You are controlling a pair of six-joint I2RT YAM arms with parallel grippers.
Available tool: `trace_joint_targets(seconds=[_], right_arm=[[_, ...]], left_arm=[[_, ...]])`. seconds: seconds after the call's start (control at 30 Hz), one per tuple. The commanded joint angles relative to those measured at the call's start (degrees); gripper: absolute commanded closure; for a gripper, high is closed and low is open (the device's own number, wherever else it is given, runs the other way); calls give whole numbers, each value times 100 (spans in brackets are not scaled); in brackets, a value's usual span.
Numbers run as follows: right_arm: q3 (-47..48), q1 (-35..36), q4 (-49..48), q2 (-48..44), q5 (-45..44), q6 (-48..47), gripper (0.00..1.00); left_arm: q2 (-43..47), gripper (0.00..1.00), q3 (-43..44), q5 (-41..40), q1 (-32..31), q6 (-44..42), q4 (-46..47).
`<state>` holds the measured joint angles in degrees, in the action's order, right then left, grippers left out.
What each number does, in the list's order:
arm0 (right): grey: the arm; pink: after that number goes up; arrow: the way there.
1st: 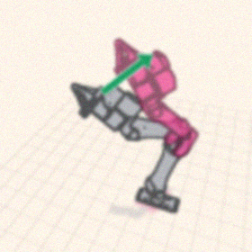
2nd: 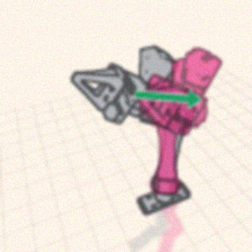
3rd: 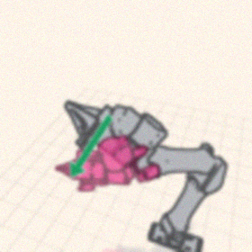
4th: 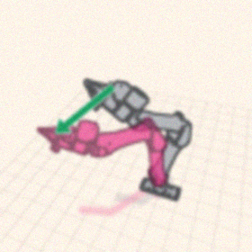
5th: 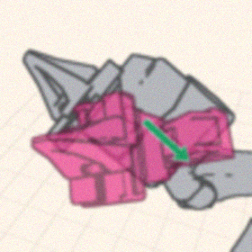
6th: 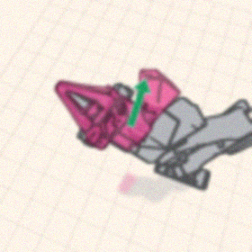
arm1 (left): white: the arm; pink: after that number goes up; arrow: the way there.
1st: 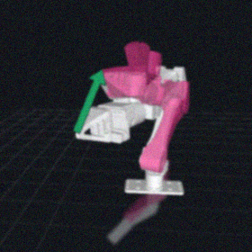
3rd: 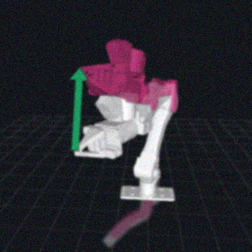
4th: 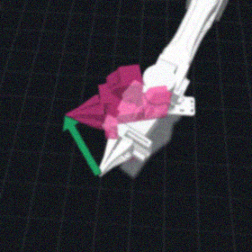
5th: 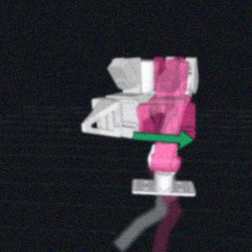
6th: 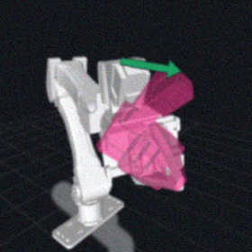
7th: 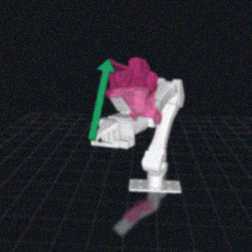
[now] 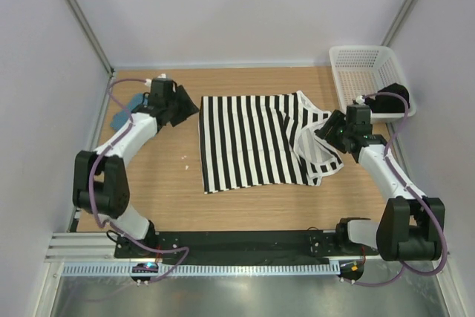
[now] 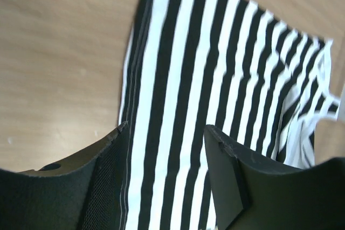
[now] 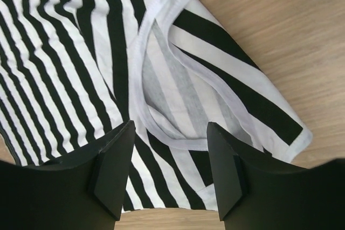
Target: Fold and stack the tank tops
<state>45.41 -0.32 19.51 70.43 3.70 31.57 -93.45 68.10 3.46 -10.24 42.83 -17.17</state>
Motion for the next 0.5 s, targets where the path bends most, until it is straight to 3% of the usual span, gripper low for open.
trace_joint_targets(seconds=[0.0, 0.2, 0.47], right_arm=[[-285, 32, 1, -258, -151, -37, 39], [-586, 32, -52, -557, 7, -72, 44], [-647, 32, -52, -680, 104, -143, 46]], left_arm=[[677, 41, -882, -294, -267, -134, -226], [1452, 41, -1834, -636, -707, -248, -444], [943, 39, -1704, -716, -927, -345, -569]])
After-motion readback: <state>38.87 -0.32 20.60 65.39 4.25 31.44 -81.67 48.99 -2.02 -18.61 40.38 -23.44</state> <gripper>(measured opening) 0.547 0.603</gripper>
